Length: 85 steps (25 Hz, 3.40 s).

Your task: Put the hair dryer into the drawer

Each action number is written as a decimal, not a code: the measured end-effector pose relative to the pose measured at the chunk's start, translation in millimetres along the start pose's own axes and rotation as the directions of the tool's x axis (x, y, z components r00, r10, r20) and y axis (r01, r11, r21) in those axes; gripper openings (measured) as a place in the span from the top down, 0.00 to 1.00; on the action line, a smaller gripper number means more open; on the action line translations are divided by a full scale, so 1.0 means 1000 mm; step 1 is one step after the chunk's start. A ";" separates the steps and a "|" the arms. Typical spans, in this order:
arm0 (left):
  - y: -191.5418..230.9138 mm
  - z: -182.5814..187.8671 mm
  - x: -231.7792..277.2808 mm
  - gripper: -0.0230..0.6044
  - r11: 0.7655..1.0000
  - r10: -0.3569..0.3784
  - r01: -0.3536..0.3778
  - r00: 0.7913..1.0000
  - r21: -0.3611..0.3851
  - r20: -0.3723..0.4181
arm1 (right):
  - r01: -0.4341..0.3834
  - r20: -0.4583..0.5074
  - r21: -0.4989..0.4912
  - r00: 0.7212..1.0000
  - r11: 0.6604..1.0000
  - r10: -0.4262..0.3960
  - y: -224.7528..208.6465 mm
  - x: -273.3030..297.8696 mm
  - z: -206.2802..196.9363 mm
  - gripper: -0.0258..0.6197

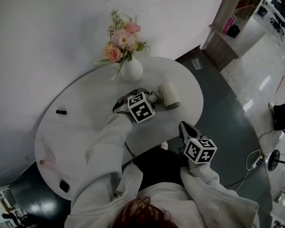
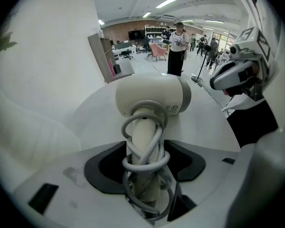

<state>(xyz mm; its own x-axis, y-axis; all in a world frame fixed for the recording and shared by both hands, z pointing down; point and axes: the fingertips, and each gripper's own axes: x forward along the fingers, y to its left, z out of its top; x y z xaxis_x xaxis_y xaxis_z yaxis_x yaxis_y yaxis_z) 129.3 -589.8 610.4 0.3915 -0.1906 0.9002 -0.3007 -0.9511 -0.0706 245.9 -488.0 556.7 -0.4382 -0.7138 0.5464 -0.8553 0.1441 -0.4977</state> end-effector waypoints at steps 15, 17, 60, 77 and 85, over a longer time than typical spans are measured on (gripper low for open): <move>0.003 0.001 -0.021 0.58 0.954 0.292 -0.276 0.941 -0.114 0.172 | 0.004 0.030 -0.001 1.000 1.000 -0.004 0.008 -0.013 -0.002 0.88; 0.001 0.003 -0.026 0.58 0.951 0.290 -0.260 0.937 -0.164 0.194 | 0.000 0.030 -0.002 1.000 1.000 0.000 0.009 -0.013 -0.003 0.88; -0.082 -0.143 -0.150 0.59 0.517 0.635 -0.297 0.762 -0.803 0.127 | -0.274 -0.145 -0.124 0.956 0.954 0.256 0.106 0.039 -0.021 0.88; -0.213 -0.295 -0.246 0.60 0.234 0.731 -0.363 0.677 -0.902 -0.083 | -0.484 -0.366 -0.251 0.849 0.838 0.381 0.259 0.003 -0.134 0.88; -0.292 -0.352 -0.275 0.59 0.145 0.745 -0.361 0.652 -0.921 -0.139 | -0.553 -0.424 -0.280 0.805 0.785 0.416 0.315 -0.034 -0.199 0.88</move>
<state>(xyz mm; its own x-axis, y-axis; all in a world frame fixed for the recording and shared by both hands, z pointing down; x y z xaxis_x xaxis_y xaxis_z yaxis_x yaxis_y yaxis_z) -196.7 -173.8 534.6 -0.0891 -0.7993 0.5943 -0.9861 0.1546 0.0602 -63.3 -281.8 515.8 -0.8257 -0.2239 0.5179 -0.5061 0.6996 -0.5044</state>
